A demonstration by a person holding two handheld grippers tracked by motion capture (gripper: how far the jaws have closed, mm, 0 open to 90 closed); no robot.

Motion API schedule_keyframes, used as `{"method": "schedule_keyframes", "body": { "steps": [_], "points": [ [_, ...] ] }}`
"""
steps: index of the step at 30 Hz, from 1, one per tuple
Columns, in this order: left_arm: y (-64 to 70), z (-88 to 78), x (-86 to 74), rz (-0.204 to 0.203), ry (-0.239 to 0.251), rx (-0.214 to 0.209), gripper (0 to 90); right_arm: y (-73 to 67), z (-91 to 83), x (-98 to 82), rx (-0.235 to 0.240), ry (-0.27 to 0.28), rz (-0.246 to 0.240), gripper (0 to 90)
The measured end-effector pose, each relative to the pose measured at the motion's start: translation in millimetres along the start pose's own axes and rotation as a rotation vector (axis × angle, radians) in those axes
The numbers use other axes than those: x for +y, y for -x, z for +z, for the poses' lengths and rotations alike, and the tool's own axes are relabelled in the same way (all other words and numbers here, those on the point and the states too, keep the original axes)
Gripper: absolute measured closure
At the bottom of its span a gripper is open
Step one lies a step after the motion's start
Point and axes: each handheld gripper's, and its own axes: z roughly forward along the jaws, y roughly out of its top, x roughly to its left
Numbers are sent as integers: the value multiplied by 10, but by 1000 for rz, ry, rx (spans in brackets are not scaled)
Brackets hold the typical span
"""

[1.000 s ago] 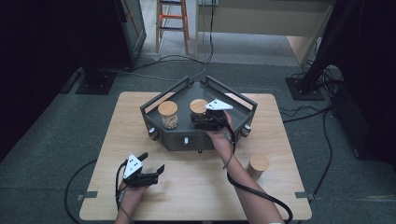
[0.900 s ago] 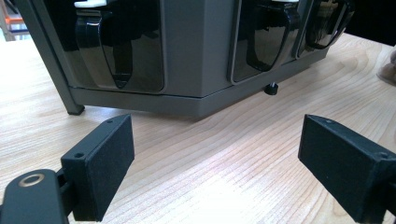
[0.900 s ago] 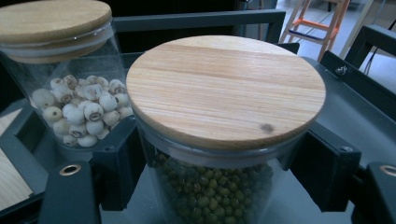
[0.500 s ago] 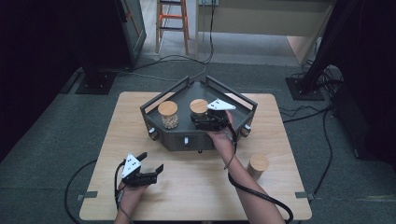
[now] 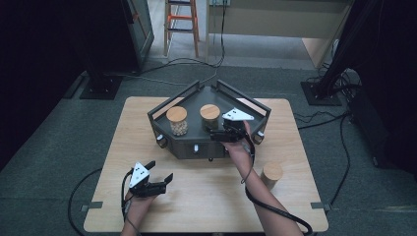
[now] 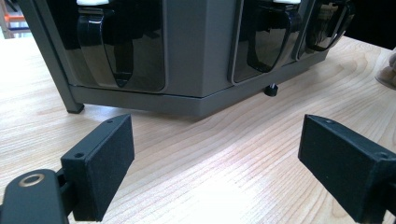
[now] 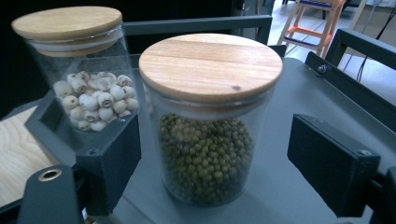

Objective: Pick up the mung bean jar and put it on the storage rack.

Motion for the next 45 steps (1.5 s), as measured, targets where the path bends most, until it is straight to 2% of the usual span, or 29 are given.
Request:
{"method": "schedule_keyframes", "body": {
  "steps": [3,10,22,29,41,45],
  "points": [
    [1,3,-2,-2,-1,1,106,30,-58,-37,16,9,7,172],
    [5,5,-1,2,-2,1,106,23,-195,-120,20,13,1,174],
    [13,11,0,3,-7,2,106,-87,-453,-277,19,54,-22,174],
    [10,15,-2,4,-7,4,106,-94,-649,-430,22,74,-8,173],
    [15,48,1,5,-17,6,106,-46,-890,-633,7,75,15,174],
    [18,56,-1,6,-20,5,106,22,-976,-694,19,89,48,174]
  ]
}}
